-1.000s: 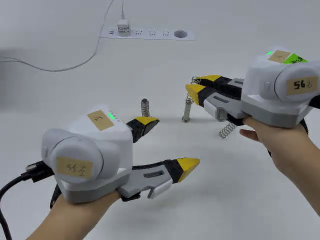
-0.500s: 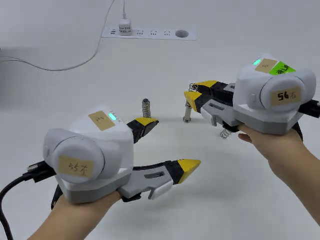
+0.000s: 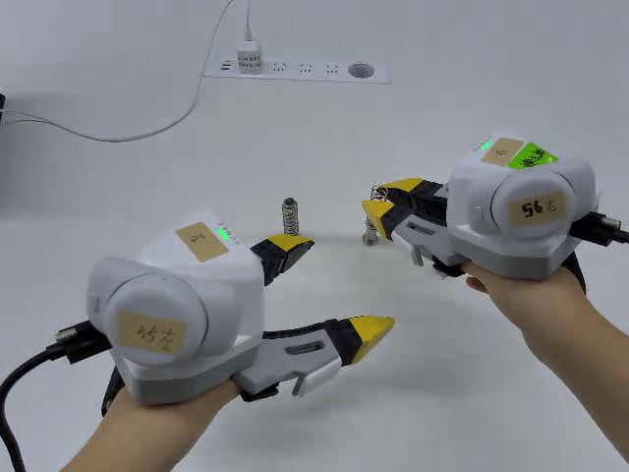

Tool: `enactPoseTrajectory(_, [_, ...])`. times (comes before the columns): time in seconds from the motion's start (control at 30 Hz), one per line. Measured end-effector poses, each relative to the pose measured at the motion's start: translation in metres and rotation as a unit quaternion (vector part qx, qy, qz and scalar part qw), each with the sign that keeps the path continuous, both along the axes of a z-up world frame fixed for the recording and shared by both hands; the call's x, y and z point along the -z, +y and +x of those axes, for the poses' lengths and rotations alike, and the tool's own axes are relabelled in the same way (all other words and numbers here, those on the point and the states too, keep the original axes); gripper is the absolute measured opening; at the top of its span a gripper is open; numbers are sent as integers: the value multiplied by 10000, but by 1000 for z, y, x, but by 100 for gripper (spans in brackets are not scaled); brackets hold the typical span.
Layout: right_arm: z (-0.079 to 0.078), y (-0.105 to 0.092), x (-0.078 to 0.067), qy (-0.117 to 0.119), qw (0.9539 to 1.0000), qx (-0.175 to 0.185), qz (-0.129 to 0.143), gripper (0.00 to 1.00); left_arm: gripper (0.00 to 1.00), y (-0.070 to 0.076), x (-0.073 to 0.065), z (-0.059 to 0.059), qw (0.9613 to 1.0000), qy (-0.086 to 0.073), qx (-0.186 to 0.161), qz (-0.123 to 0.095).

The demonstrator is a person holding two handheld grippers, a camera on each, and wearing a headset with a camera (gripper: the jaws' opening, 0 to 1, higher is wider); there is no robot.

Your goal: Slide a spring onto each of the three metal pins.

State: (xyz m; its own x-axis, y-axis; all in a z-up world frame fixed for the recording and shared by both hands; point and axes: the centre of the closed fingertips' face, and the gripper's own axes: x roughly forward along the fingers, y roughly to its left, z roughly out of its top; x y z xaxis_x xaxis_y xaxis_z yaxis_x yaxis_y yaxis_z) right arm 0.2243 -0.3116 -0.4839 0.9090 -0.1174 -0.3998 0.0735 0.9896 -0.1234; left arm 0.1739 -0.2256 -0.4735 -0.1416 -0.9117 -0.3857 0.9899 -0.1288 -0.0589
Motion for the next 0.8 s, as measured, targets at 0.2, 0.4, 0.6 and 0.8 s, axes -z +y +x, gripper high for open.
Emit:
enactPoseTrajectory(0.2, [0, 1, 6, 69, 9999, 22, 75, 12, 61, 0, 1, 0, 10000, 4, 1, 9])
enactPoseTrajectory(0.4, [-1, 1, 14, 159, 9997, 100, 143, 12, 61, 0, 1, 0, 10000, 6, 10, 10])
enactPoseTrajectory(0.6, [-1, 1, 20, 243, 9995, 144, 172, 12, 61, 0, 1, 1, 10000, -7, -7, 10])
enactPoseTrajectory(0.8, [-1, 0, 21, 276, 9991, 214, 225, 12, 61, 0, 2, 2, 10000, -11, -19, 26])
